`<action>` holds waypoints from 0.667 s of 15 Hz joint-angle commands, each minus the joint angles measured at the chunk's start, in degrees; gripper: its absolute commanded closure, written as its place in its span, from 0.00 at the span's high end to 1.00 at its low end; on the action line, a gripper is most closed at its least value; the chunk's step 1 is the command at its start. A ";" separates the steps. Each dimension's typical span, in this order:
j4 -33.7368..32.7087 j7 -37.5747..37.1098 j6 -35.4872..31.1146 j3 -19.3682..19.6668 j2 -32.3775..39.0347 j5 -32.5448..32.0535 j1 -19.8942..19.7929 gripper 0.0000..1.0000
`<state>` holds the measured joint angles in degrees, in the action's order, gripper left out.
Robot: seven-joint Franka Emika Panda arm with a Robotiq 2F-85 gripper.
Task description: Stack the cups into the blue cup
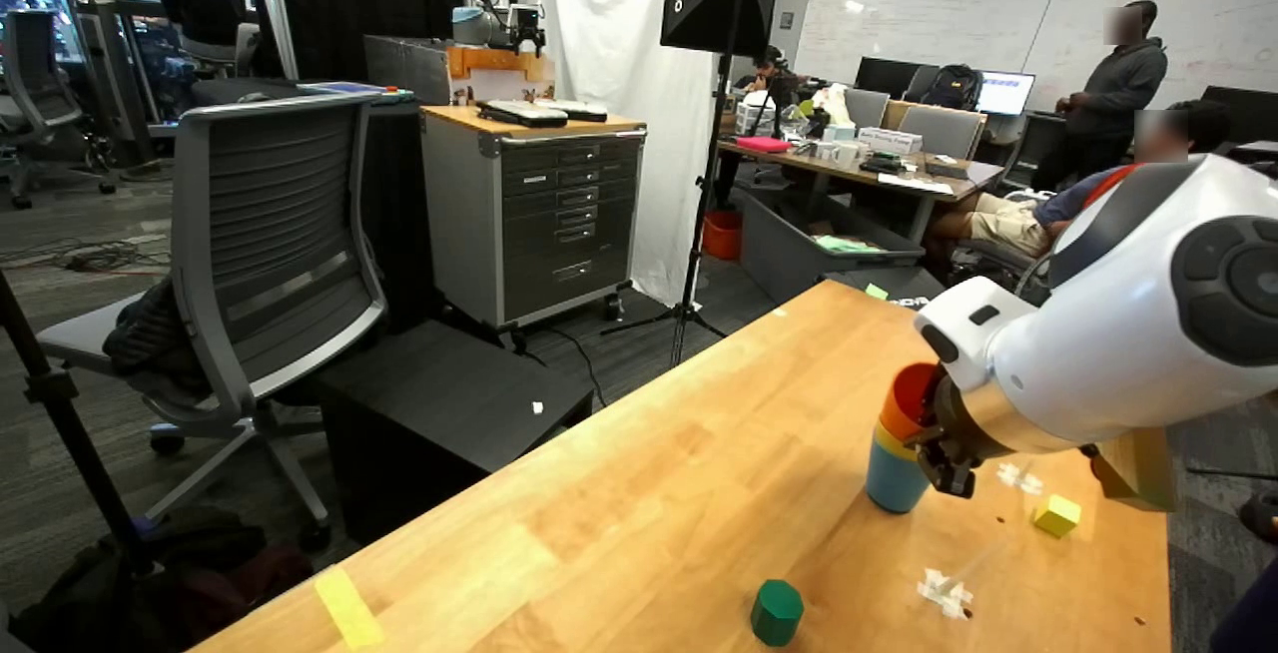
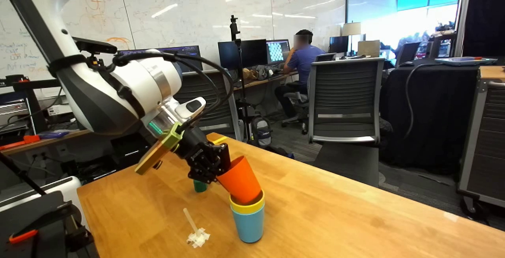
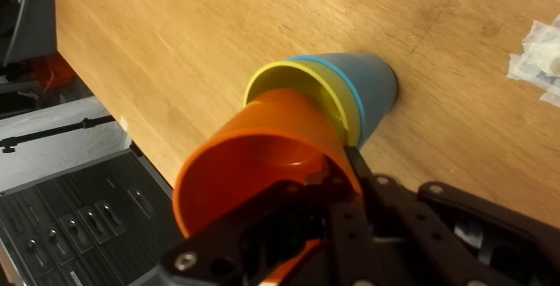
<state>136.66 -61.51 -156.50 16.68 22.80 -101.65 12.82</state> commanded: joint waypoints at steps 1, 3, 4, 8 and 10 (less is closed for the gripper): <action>-2.27 1.96 0.44 -0.20 2.01 1.83 0.15 0.01; -2.74 2.35 0.36 -0.08 2.39 1.98 0.05 0.01; -2.81 2.63 0.28 -0.01 2.31 2.18 0.00 0.01; -2.76 3.10 -0.14 0.06 1.87 2.55 -0.15 0.31; -2.62 3.19 -0.31 0.10 1.61 2.54 -0.23 0.33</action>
<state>134.60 -60.19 -156.47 16.69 24.52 -100.50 12.76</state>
